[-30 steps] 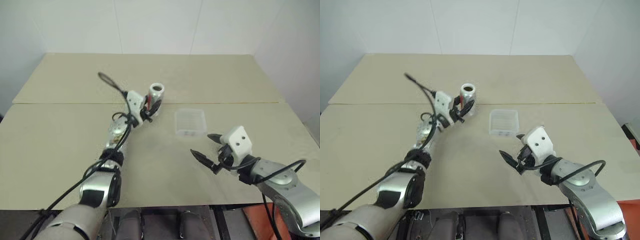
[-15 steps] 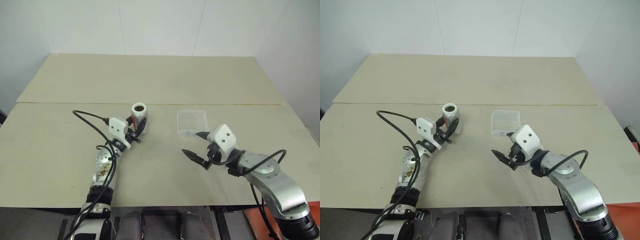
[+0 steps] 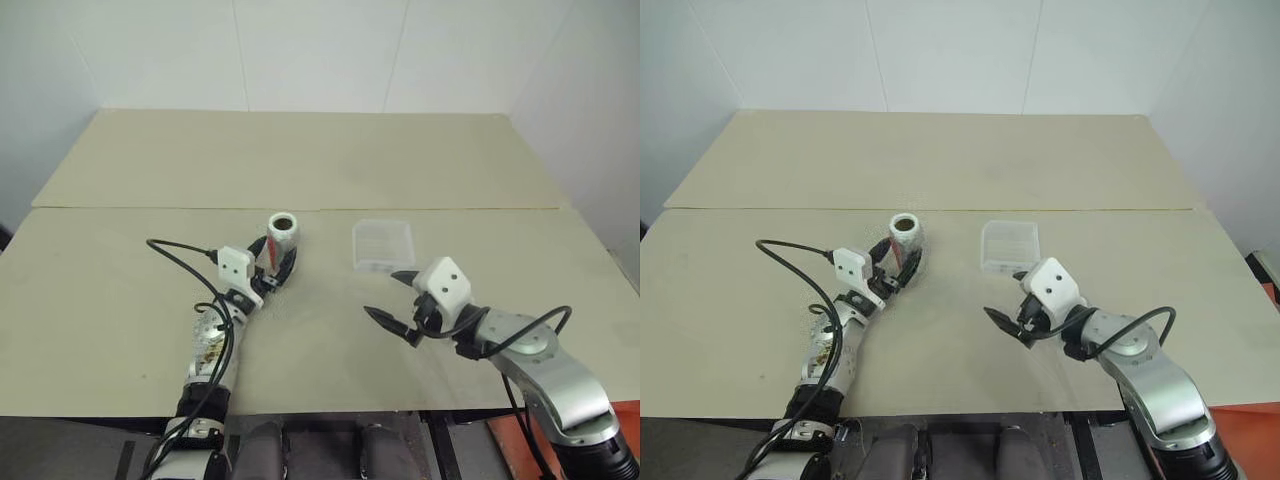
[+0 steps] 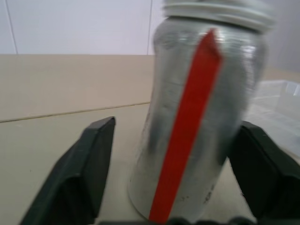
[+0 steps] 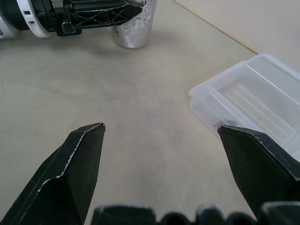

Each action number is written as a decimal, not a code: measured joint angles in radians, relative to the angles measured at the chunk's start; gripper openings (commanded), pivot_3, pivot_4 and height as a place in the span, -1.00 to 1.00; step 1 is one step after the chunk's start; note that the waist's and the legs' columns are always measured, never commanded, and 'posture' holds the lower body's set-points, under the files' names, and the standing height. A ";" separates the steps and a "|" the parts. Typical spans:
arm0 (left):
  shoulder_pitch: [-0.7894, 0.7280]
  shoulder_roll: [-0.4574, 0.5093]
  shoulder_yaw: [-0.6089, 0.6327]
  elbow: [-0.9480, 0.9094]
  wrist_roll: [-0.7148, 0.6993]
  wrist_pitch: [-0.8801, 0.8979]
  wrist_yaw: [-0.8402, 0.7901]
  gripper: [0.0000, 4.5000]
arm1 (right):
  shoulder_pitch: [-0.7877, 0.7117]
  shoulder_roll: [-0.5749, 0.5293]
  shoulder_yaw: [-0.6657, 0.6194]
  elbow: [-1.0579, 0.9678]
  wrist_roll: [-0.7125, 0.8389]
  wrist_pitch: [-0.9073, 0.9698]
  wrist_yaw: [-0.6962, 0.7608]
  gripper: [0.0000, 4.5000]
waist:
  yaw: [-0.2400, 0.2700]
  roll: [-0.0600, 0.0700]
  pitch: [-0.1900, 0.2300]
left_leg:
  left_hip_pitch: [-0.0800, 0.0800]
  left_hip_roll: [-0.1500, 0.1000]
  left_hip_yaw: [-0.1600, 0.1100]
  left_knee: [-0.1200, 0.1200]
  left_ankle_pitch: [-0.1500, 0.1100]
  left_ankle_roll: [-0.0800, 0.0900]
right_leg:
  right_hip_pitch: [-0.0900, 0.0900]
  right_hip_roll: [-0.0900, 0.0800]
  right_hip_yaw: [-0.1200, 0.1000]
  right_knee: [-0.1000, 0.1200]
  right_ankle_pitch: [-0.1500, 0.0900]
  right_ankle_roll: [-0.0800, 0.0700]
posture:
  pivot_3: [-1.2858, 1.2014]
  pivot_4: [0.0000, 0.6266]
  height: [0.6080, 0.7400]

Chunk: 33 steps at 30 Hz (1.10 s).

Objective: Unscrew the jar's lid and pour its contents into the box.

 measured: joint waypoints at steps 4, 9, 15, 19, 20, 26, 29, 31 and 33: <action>0.036 0.004 -0.011 -0.044 0.001 0.002 0.004 0.84 | 0.002 0.000 0.000 -0.004 -0.007 0.000 0.000 1.00 | -0.001 0.000 0.000 | 0.000 0.000 0.000 0.000 0.000 0.000 | 0.000 0.000 0.000 0.000 0.000 0.000 | 0.03 -0.52 1.00; 0.123 0.027 -0.017 -0.170 -0.012 0.021 -0.001 0.84 | 0.002 0.001 0.000 -0.004 -0.012 0.000 0.000 1.00 | -0.002 0.000 0.000 | 0.001 0.001 0.000 0.000 0.000 0.000 | 0.000 0.000 0.001 0.000 0.000 0.000 | 0.03 -0.52 1.00; 0.284 0.096 0.003 -0.363 -0.051 0.120 0.003 0.84 | 0.001 -0.006 -0.020 -0.017 0.006 0.000 0.024 1.00 | -0.003 0.001 0.000 | 0.003 0.002 0.001 -0.001 0.000 0.000 | 0.000 0.000 0.002 -0.001 0.000 0.000 | 0.03 -0.52 1.00; 0.422 0.196 0.030 -0.527 -0.156 0.212 -0.067 0.84 | 0.033 -0.062 -0.061 -0.030 0.033 -0.006 0.088 1.00 | -0.004 0.001 -0.001 | 0.003 0.002 0.001 -0.002 -0.001 0.001 | 0.000 0.000 0.002 -0.001 0.000 -0.001 | 0.03 -0.52 1.00; 0.460 0.235 0.044 -0.566 -0.193 0.242 -0.102 0.84 | 0.053 -0.087 -0.089 -0.029 0.045 -0.015 0.116 1.00 | -0.002 0.001 -0.001 | 0.003 0.002 0.001 -0.002 -0.001 0.001 | 0.000 0.000 0.002 -0.002 0.000 -0.001 | 0.03 -0.52 1.00; 0.645 0.509 0.176 -0.759 -0.432 0.381 -0.368 0.84 | 0.226 -0.226 -0.380 0.054 0.134 -0.244 0.439 1.00 | -0.001 0.002 0.000 | 0.016 0.003 0.003 -0.008 -0.002 0.001 | 0.015 0.000 0.001 -0.010 -0.001 -0.002 | 0.03 -0.52 1.00; 0.714 0.624 0.314 -0.804 -0.562 0.453 -0.486 0.84 | 0.262 -0.289 -0.547 0.125 0.181 -0.351 0.614 1.00 | -0.004 0.003 -0.001 | 0.027 0.005 0.005 -0.014 -0.002 0.001 | 0.023 0.000 0.002 -0.013 -0.003 -0.005 | 0.03 -0.52 1.00; 0.762 0.688 0.393 -0.819 -0.604 0.490 -0.557 0.84 | 0.277 -0.324 -0.626 0.163 0.214 -0.382 0.703 1.00 | -0.007 0.003 -0.001 | 0.033 0.005 0.006 -0.017 -0.003 0.000 | 0.028 0.001 0.001 -0.013 -0.004 -0.007 | 0.03 -0.52 1.00; 0.793 0.737 0.457 -0.822 -0.624 0.524 -0.612 0.84 | 0.281 -0.349 -0.681 0.202 0.232 -0.405 0.766 1.00 | -0.009 0.003 -0.001 | 0.035 0.005 0.006 -0.018 -0.003 -0.001 | 0.029 0.001 0.001 -0.013 -0.005 -0.008 | 0.03 -0.52 1.00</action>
